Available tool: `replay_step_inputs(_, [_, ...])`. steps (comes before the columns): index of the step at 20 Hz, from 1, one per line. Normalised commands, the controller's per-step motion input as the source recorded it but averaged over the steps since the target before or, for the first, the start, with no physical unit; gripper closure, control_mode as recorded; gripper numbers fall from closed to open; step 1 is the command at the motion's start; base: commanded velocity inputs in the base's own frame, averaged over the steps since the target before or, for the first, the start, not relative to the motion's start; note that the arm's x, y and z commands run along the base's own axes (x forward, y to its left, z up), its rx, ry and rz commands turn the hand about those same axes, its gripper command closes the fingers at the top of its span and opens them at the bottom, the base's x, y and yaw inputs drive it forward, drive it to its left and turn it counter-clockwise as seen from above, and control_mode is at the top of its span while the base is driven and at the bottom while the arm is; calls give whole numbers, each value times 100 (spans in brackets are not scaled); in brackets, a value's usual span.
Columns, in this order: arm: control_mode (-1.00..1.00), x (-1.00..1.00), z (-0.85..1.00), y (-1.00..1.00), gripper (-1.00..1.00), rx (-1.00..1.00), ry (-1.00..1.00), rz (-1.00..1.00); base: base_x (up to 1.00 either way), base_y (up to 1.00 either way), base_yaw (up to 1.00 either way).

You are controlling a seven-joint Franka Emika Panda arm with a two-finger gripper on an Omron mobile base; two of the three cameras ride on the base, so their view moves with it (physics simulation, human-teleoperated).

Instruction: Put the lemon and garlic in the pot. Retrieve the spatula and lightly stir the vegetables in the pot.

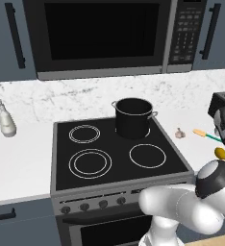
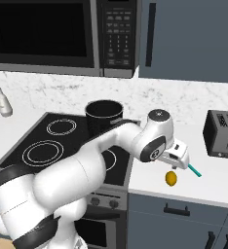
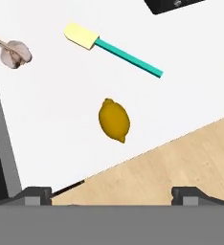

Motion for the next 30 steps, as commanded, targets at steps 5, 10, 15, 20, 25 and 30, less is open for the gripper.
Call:
replay_step_inputs(5, [-100, 2, -55, -7, -100, 0, 0, 0, 0, 0, 0])
replay_step_inputs(10, [-100, 7, -51, -2, -100, 0, 0, 0, 0, 0, 0])
replay_step_inputs(15, [-100, 21, -37, -11, -100, 0, 0, 0, 0, 0, 0])
replay_step_inputs(20, [-100, 30, -18, -28, -100, 0, 0, 0, 0, 0, 0])
replay_step_inputs(25, [-100, 36, -12, -26, -100, 0, 1, 0, 0, 0, 0])
replay_step_inputs(30, [-100, 31, -17, -21, -100, 0, 4, 0, 0, 0, 0])
